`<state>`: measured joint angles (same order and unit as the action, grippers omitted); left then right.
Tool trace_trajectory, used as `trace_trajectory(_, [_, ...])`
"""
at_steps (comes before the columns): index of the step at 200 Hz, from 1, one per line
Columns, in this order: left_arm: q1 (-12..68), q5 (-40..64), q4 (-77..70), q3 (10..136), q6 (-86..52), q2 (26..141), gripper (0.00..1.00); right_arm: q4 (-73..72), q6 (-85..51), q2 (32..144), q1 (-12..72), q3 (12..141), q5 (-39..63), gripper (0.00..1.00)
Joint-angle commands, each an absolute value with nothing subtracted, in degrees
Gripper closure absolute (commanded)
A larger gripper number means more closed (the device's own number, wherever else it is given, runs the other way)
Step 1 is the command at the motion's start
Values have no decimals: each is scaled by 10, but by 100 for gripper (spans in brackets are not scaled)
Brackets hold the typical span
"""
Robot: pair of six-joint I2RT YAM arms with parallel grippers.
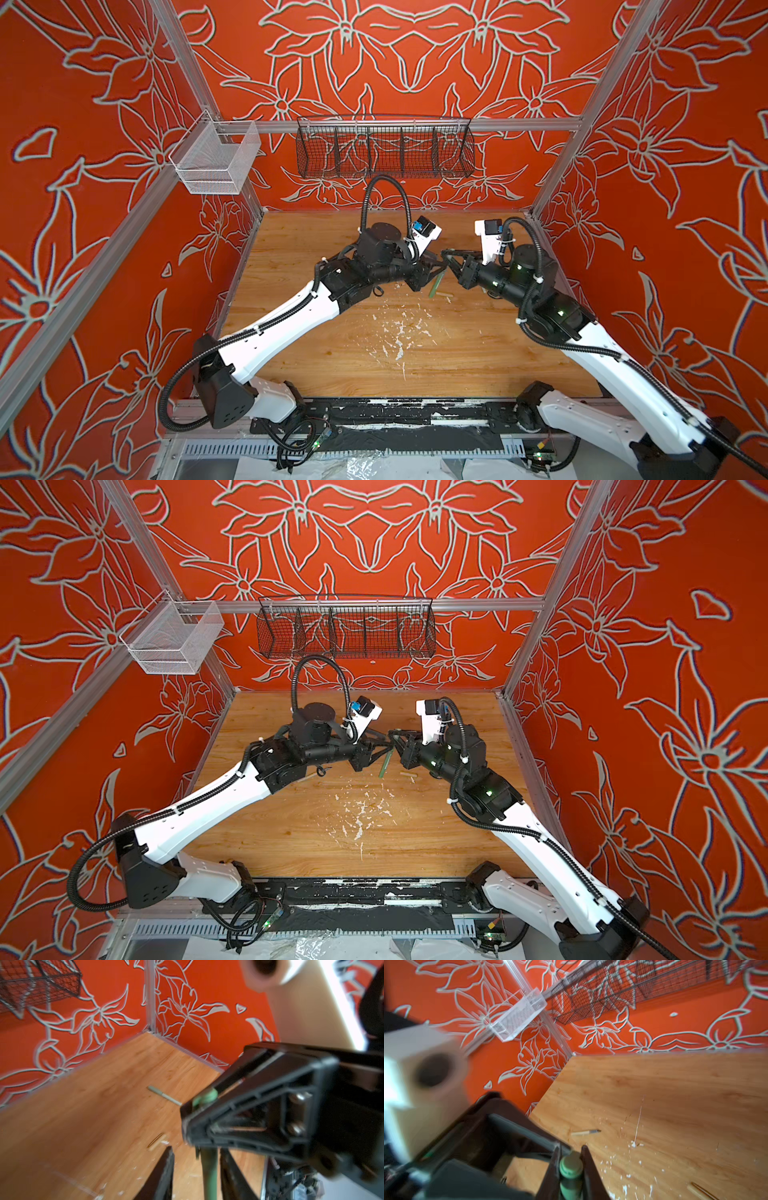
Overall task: Insert pens into pen caps
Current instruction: Put on the pen cap to the pen, then place a pen at the middle-right of the table.
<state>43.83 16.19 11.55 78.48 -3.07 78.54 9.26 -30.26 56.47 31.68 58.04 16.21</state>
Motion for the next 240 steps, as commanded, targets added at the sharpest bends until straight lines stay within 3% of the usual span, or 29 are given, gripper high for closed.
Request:
trace_trajectory(1, [436,143,41,773,-37,755,43,149,-308,581,304,602,200,100])
trace_trajectory(20, [436,142,54,767,-36,750,40,143,-312,586,298,609,201,100])
trace_trajectory(58, [436,107,109,751,-42,723,11,193,-277,594,268,642,185,100])
trace_trajectory(85, [436,46,162,722,-47,697,0,270,-224,634,241,688,172,100])
trace_trajectory(146, [436,-9,217,608,-108,643,3,425,-95,810,208,816,120,100])
trace_trajectory(204, [435,-46,239,551,-140,578,3,492,-40,967,198,900,-44,100])
trace_trajectory(240, [435,-62,243,530,-148,556,3,480,-43,1034,174,910,-27,100])
